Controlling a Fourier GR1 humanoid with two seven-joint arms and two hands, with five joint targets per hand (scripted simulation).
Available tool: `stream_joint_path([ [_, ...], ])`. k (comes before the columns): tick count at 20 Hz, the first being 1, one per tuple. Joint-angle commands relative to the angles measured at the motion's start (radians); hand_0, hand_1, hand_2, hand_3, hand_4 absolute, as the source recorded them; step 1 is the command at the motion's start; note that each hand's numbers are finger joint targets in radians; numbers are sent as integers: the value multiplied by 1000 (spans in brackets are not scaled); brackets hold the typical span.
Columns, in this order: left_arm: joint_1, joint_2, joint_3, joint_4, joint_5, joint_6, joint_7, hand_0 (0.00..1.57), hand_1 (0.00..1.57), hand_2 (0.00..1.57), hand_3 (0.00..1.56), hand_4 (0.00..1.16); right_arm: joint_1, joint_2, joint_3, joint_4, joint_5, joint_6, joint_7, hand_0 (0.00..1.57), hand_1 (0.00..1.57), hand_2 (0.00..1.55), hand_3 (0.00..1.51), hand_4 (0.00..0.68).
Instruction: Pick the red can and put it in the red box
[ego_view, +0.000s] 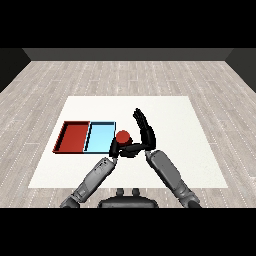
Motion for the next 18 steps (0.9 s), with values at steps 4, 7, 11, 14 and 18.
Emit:
stream_joint_path([
  [4, 39, 21, 52, -23, -10, -20, 5, 1571, 1571, 1571, 1478, 1118, 15, -70, -125, -200, 27, -17, 65, 0, 0, 0, 0, 0],
  [7, 10, 71, 129, -36, 7, -63, 8, 1571, 1571, 1558, 1465, 1124, 63, -103, -193, -283, -22, 17, 88, 0, 0, 0, 0, 0],
  [11, 28, 78, 106, -98, -75, -26, 68, 1571, 1571, 1571, 1468, 1134, 184, -142, -277, -299, -81, 100, 49, 0, 0, 0, 0, 0],
  [14, 31, 161, 157, -161, -61, -70, 98, 1571, 1571, 1571, 1460, 1121, 195, -195, -407, -221, -170, 188, 6, 0, 0, 0, 0, 0],
  [18, 38, 269, 230, -247, -74, -86, 184, 1571, 1571, 1557, 1458, 1112, 282, -169, -350, -165, -83, 169, -37, 0, 0, 0, 0, 0],
])
